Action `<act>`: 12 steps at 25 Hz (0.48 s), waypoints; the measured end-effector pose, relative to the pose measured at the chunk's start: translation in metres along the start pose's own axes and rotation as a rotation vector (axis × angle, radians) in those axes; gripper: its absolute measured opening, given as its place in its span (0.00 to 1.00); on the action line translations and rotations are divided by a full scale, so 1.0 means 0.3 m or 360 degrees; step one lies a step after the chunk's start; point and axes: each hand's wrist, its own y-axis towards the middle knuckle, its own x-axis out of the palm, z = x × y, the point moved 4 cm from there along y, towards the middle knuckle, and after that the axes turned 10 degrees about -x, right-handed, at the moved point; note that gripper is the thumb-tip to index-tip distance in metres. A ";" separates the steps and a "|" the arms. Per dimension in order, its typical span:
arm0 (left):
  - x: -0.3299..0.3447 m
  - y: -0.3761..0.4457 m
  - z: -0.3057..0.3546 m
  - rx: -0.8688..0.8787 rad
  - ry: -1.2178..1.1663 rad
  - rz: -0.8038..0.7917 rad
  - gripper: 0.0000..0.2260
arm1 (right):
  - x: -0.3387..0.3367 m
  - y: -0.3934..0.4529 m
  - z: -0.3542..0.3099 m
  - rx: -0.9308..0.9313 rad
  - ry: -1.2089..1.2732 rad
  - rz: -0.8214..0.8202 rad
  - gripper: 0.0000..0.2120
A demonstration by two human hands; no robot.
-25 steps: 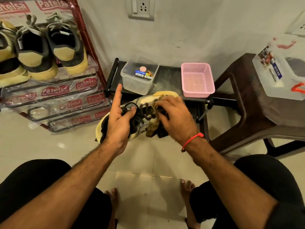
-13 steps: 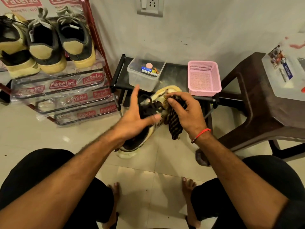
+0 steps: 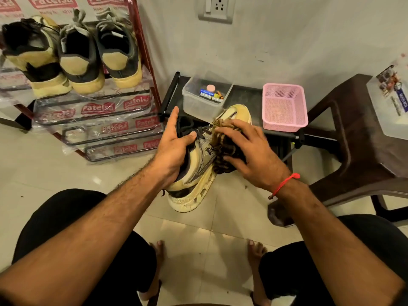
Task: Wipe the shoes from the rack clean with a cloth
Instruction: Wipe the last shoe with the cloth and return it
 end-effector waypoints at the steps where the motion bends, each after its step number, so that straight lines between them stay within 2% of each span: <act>1: -0.002 -0.001 0.000 -0.0049 -0.0068 0.0015 0.36 | -0.016 -0.002 0.028 0.0024 -0.0044 0.0100 0.31; 3: 0.001 -0.003 -0.004 -0.0117 -0.0182 0.0002 0.35 | -0.044 -0.013 0.057 0.0182 0.0061 0.0363 0.26; 4: 0.001 -0.005 -0.007 -0.0141 -0.0214 -0.0010 0.35 | -0.033 -0.012 0.030 0.0218 0.0131 0.0394 0.25; 7: -0.008 -0.005 -0.005 -0.0158 -0.0162 -0.0044 0.34 | 0.086 -0.008 -0.164 -0.0051 0.0158 0.0114 0.26; 9: -0.002 -0.014 0.002 -0.0129 -0.0075 -0.0121 0.34 | 0.090 -0.010 -0.170 -0.0204 -0.0011 0.0068 0.27; 10: 0.008 -0.022 0.005 -0.0119 -0.0047 -0.0164 0.35 | 0.048 0.001 -0.113 -0.0114 -0.0068 0.0156 0.26; 12: 0.025 -0.027 0.004 -0.0120 0.0000 -0.0214 0.36 | -0.055 0.008 0.017 0.0279 -0.0101 0.0449 0.23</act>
